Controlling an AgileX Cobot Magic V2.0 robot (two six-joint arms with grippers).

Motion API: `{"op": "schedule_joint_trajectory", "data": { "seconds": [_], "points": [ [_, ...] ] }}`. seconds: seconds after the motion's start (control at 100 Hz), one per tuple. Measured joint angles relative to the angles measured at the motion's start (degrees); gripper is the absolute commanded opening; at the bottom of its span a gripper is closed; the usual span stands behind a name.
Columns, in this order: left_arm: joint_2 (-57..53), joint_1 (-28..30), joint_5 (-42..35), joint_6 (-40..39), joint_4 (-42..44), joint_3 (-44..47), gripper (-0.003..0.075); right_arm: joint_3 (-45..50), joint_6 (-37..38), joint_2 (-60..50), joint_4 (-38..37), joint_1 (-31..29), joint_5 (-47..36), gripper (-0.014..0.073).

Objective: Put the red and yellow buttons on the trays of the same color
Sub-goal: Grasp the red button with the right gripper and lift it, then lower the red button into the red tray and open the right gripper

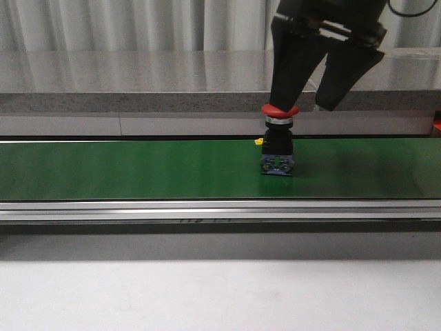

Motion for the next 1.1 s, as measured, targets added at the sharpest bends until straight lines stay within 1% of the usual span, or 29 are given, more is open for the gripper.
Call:
{"op": "schedule_joint_trajectory", "data": {
  "seconds": [0.07, 0.11, 0.16, 0.26, 0.29, 0.33, 0.4, 0.49, 0.6, 0.74, 0.93, 1.1],
  "points": [
    [0.00, 0.00, 0.00, 0.00, 0.00, 0.00, -0.0021, -0.51, -0.20, 1.55, 0.00, 0.24, -1.08, 0.0640],
    [0.00, 0.00, 0.00, 0.00, 0.00, 0.00, -0.0021, -0.62, -0.34, 2.32, 0.15, 0.24, -1.67, 0.0612],
    [0.00, 0.00, 0.00, 0.00, 0.00, 0.00, -0.0021, -0.74, -0.44, 3.07, 0.15, 0.37, -2.22, 0.0549],
    [0.00, 0.00, 0.00, 0.00, 0.00, 0.00, -0.0021, -0.86, -0.44, 3.98, 0.15, 0.37, -2.97, 0.0369],
    [0.00, 0.00, 0.00, 0.00, 0.00, 0.00, -0.0021, -0.86, -0.61, 4.09, 0.15, 0.37, -2.96, 0.0328],
    [0.00, 0.00, 0.00, 0.00, 0.00, 0.00, -0.0021, -0.96, -0.61, 4.09, 0.15, 0.37, -3.03, 0.0278],
    [0.00, 0.00, 0.00, 0.00, 0.00, 0.00, -0.0021, -0.96, -0.61, 4.09, 0.15, 0.37, -3.17, 0.0225],
    [0.00, 0.00, 0.00, 0.00, 0.00, 0.00, -0.0021, -0.96, -0.61, 3.98, -0.43, 0.37, -3.29, 0.0204],
    [0.00, 0.00, 0.00, 0.00, 0.00, 0.00, -0.0021, -0.96, -0.34, 3.16, -0.71, 0.37, -4.43, 0.0204],
    [0.00, 0.00, 0.00, 0.00, 0.00, 0.00, -0.0021, -0.96, 3.56, -0.04, -0.80, -1.11, -6.43, 0.0204],
    [0.00, 0.00, 0.00, 0.00, 0.00, 0.00, -0.0021, -0.96, 10.94, -4.96, -1.31, -7.21, -7.12, 0.0204],
    [0.00, 0.00, 0.00, 0.00, 0.00, 0.00, -0.0021, -0.96, 16.12, -7.70, -2.89, -15.44, -6.83, 0.0204]
  ]
}}
